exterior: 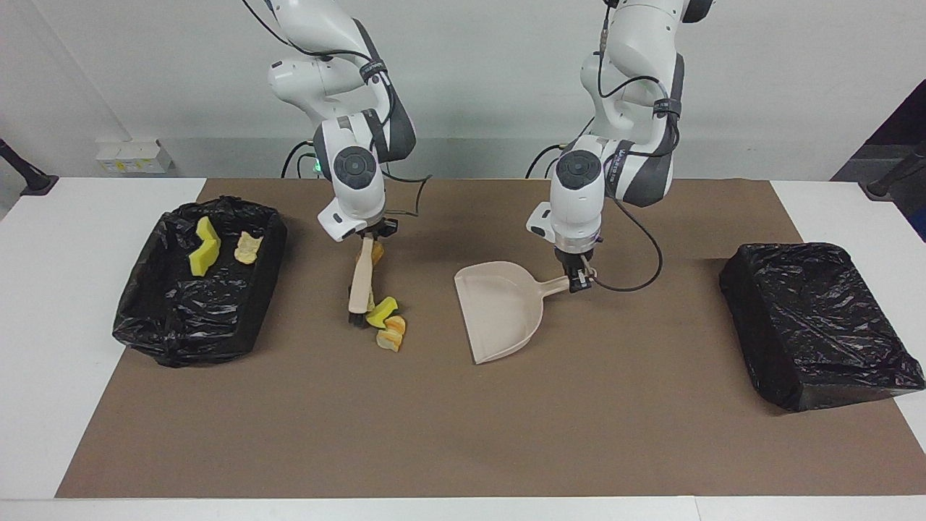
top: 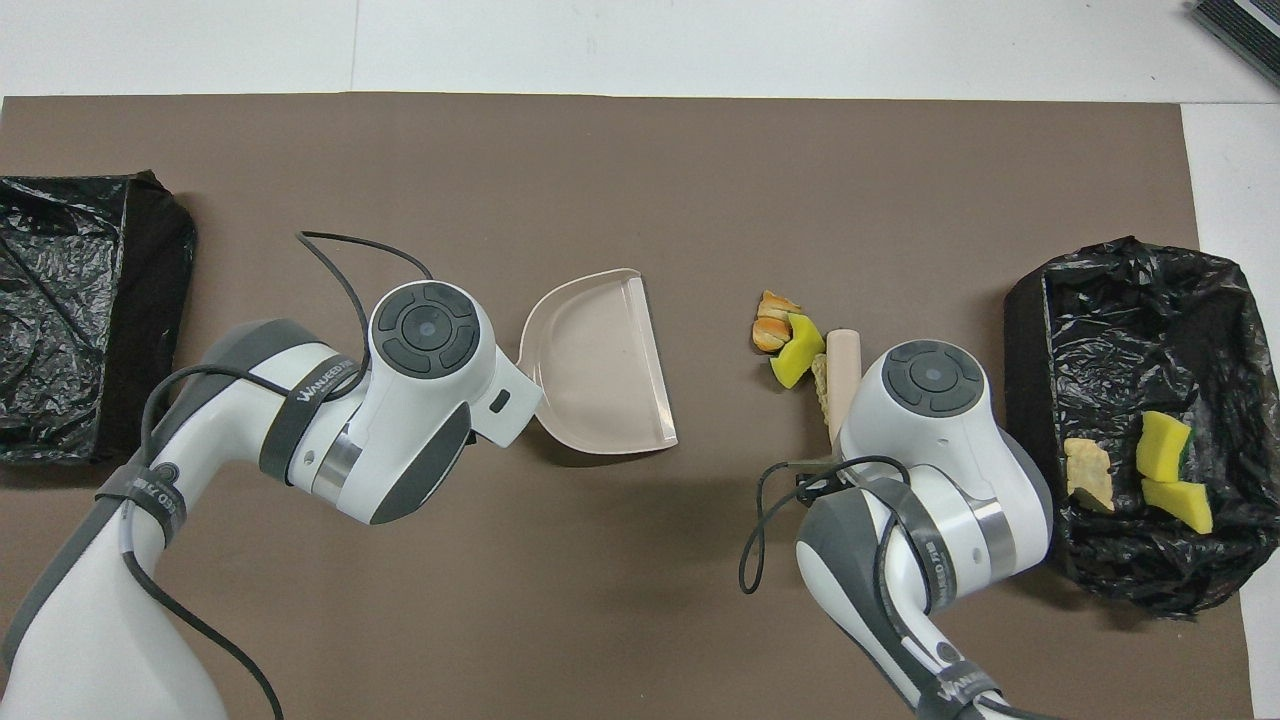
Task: Sweep and dump trash in bin
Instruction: 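Sweep the trash toward the dustpan with the right gripper holding the brush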
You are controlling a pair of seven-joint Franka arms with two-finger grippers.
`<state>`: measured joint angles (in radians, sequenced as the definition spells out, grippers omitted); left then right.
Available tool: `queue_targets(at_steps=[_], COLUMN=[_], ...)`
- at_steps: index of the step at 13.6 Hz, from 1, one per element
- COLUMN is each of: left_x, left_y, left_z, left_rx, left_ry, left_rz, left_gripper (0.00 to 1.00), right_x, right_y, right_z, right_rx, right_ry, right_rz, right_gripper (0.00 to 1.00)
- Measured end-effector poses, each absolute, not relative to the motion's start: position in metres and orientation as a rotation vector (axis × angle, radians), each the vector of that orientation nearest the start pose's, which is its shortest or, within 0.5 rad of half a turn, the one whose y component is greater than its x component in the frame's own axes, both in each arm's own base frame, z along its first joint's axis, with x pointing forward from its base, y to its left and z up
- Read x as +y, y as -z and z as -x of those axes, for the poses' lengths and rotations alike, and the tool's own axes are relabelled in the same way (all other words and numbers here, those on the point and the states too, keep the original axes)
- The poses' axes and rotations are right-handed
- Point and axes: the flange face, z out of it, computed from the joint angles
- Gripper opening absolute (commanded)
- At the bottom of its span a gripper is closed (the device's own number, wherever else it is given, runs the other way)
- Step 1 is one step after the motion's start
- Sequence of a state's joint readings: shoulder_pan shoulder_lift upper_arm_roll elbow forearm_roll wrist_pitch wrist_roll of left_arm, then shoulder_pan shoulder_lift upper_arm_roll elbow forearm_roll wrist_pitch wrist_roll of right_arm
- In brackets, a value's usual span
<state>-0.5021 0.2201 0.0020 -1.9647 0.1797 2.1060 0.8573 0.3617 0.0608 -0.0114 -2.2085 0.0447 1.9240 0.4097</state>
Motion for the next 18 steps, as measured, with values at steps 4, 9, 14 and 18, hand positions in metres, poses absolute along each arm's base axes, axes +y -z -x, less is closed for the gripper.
queue_targets(at_steps=[4, 9, 14, 18], left_x=[-0.279, -0.283, -0.282, -0.282], left_y=[-0.357, -0.357, -0.357, -0.357], left_z=[-0.521, -0.518, -0.519, -0.519], left_rx=[2.002, 2.000, 1.950, 1.939], left_ry=[-0.155, -0.153, -0.143, -0.140], left_rz=[2.237, 2.237, 2.279, 2.287], left_gripper=[0.00, 0.00, 0.00, 0.00], right_x=[0.195, 0.251, 0.288, 0.296], right_y=[-0.335, -0.334, -0.339, -0.372], right_z=[-0.468, -0.466, -0.460, -0.462], right_rx=[0.166, 0.078, -0.026, -0.099], right_ry=[-0.551, -0.516, -0.494, -0.591], right_rz=[3.096, 3.037, 3.028, 3.027], right_gripper=[0.00, 0.00, 0.00, 0.00])
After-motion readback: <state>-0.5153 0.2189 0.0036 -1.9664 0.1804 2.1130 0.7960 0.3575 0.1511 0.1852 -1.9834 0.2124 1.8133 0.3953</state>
